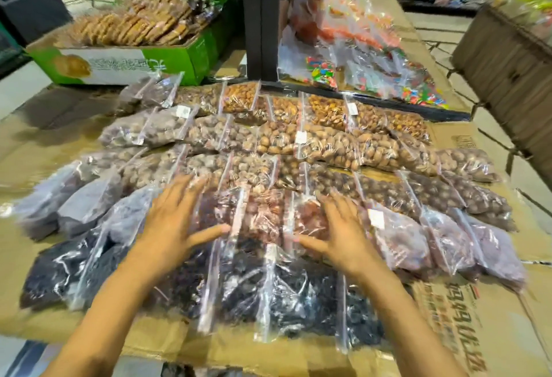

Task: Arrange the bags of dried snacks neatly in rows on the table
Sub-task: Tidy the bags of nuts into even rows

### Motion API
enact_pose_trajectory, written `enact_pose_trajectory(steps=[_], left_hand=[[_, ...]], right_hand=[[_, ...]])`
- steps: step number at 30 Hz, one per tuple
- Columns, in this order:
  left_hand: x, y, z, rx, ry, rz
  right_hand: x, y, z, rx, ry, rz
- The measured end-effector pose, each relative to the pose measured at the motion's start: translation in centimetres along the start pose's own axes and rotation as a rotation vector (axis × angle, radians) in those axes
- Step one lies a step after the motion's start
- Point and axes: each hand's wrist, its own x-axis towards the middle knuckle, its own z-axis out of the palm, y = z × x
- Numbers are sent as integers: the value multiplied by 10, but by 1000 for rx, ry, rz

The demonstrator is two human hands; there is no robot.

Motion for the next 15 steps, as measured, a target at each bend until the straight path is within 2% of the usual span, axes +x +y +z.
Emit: enact_pose_trajectory(steps=[5, 8, 11, 13, 15], left_hand=[[0, -104, -39, -6, 67, 19], [-3, -161, -65, 37, 111, 39], [-12, -235, -85, 52, 132, -67], [-15, -266, -93, -43, 105, -150], [-14, -280, -97, -256, 14, -223]], right_hand=[[32, -99, 53, 58, 127, -89], [56, -162, 84, 76, 123, -138], [84, -228, 124, 61, 98, -229], [99, -259, 141, 31, 84, -223], [110, -283, 156, -2, 77, -169]])
